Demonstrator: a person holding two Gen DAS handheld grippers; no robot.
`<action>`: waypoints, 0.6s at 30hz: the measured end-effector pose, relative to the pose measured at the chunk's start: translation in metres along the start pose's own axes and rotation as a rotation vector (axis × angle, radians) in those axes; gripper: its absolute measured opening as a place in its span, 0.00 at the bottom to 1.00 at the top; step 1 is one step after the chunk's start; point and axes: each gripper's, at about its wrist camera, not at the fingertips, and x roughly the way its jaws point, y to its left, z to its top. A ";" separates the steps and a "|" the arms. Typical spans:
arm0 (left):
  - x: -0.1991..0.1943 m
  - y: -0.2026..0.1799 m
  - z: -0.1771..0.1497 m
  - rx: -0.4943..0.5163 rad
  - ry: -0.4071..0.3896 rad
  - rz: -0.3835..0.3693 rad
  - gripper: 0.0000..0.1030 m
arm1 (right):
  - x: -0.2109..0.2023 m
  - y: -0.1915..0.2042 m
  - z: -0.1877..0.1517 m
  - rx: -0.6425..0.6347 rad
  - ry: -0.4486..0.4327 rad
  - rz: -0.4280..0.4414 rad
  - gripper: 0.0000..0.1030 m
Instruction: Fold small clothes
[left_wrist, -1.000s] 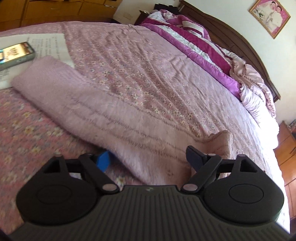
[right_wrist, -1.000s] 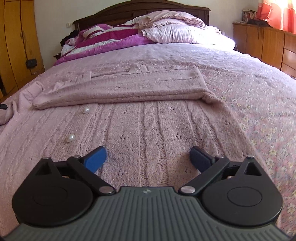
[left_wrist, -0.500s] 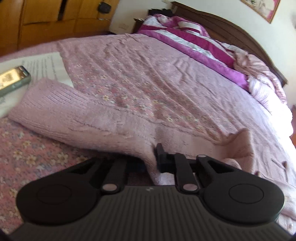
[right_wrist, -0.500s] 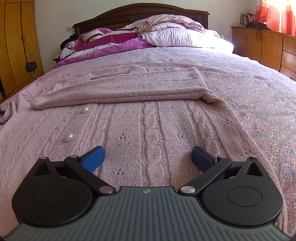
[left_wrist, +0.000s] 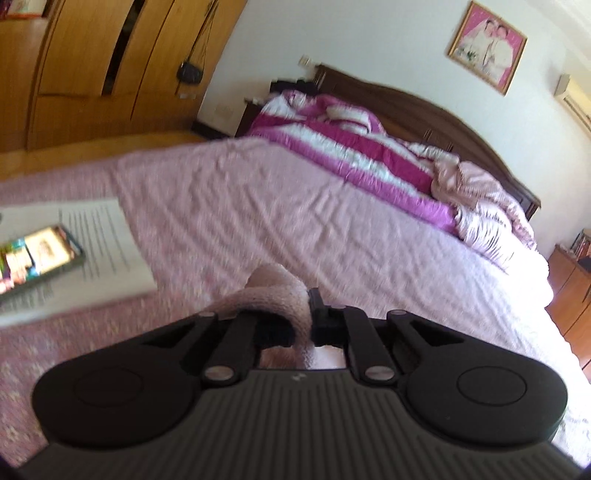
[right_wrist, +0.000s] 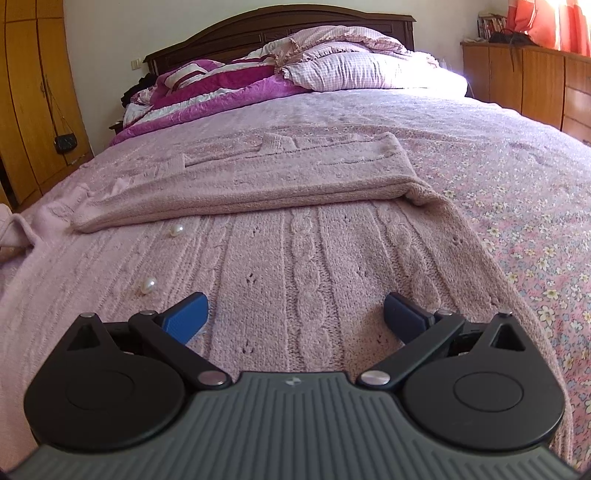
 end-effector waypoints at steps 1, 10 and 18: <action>-0.002 -0.003 0.004 0.006 -0.008 -0.003 0.09 | -0.001 0.000 0.000 0.001 -0.002 0.004 1.00; -0.024 -0.052 0.024 0.110 -0.120 -0.004 0.09 | -0.008 -0.003 0.003 0.027 -0.006 0.057 1.00; -0.036 -0.101 0.033 0.177 -0.156 -0.089 0.09 | -0.012 -0.015 0.005 0.078 -0.016 0.085 1.00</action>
